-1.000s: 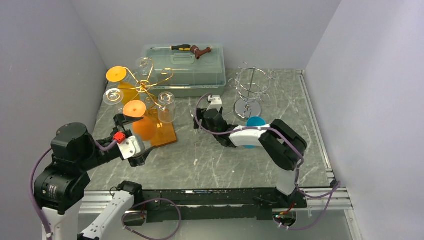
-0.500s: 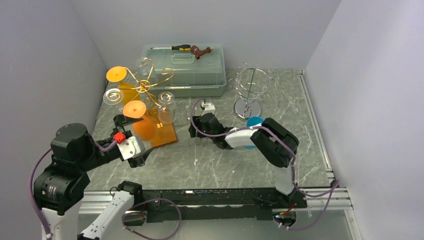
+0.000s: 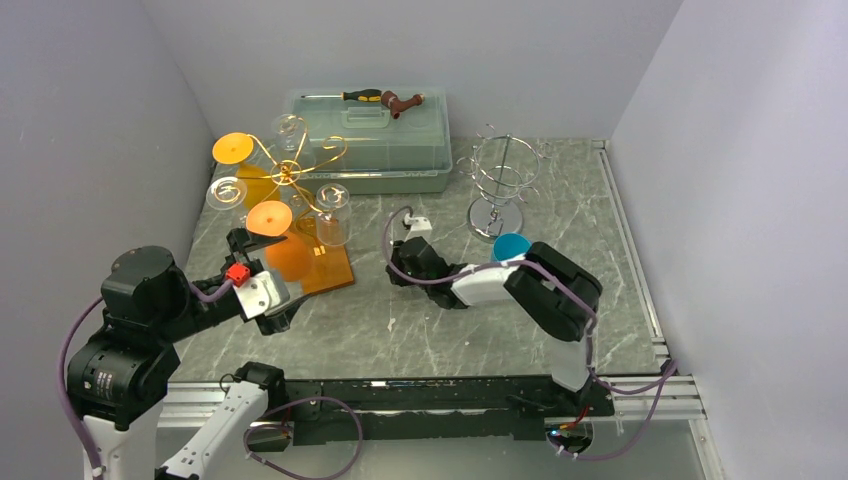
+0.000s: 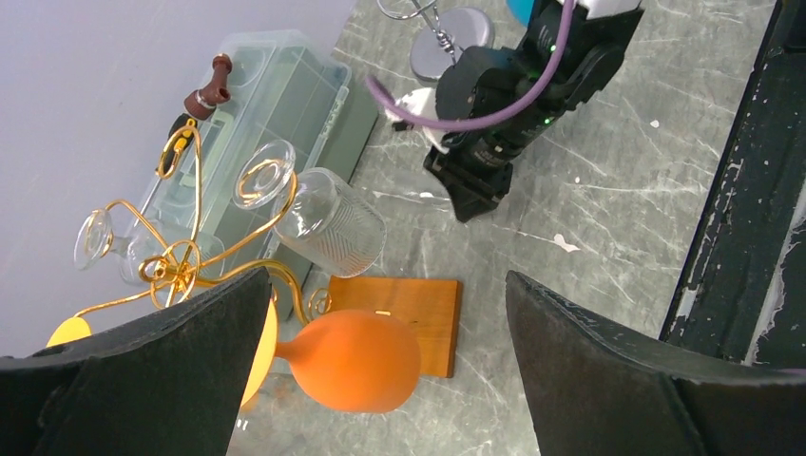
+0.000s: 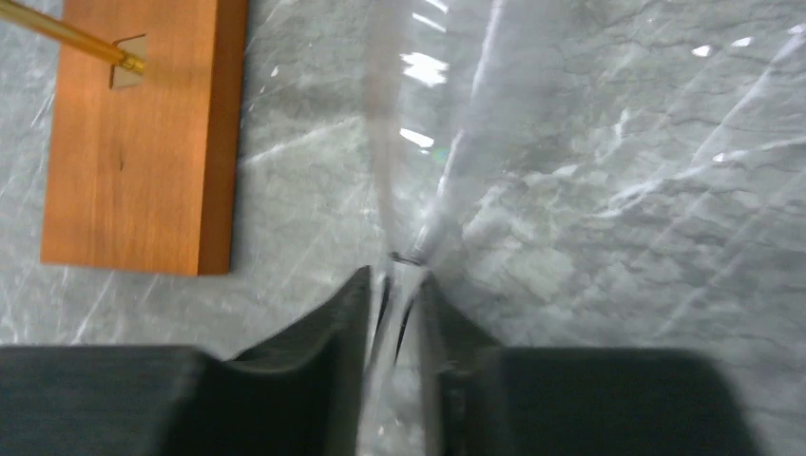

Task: Place the wine glass upside down on the wine glass rack
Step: Pick up the wine glass at the center of the board.

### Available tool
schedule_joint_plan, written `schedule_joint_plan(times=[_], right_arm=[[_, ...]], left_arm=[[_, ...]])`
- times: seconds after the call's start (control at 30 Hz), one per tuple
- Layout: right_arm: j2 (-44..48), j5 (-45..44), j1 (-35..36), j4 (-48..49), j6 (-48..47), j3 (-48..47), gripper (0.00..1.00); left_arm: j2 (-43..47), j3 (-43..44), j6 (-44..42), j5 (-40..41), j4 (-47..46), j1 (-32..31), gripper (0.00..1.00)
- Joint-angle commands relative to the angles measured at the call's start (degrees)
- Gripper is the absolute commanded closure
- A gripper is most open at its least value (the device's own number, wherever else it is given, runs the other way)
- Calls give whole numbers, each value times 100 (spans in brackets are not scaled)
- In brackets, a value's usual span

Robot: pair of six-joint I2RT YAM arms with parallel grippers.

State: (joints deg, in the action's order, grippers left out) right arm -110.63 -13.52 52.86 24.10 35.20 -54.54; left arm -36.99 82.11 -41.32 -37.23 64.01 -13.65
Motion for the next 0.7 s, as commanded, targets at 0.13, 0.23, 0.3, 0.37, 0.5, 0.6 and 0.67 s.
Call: schedule_joint_plan(times=[0.13, 0.23, 0.3, 0.37, 0.5, 0.6, 0.67], right_arm=[[1386, -90, 22, -1092, -423, 491, 100], [1954, 197, 22, -1583, -773, 437, 100], [2320, 403, 22, -2018, -947, 356, 100], [2685, 584, 22, -2330, -1104, 312, 100], [3341, 1035, 22, -2895, -1291, 261, 100], [3799, 1315, 54, -3041, -1343, 347, 100], [4120, 1629, 79, -3071, -1409, 430, 100]], left_arm=[[-61, 86, 88, -324, -30, -10, 0], [11, 61, 10, -470, -3, -6, 1], [43, 81, 12, -547, 27, -7, 0], [56, 117, 35, -640, 89, -8, 1], [123, 144, 324, -897, 133, -6, 0], [141, 131, 621, -1069, 152, -6, 1], [131, 167, 847, -1133, 149, -6, 0]])
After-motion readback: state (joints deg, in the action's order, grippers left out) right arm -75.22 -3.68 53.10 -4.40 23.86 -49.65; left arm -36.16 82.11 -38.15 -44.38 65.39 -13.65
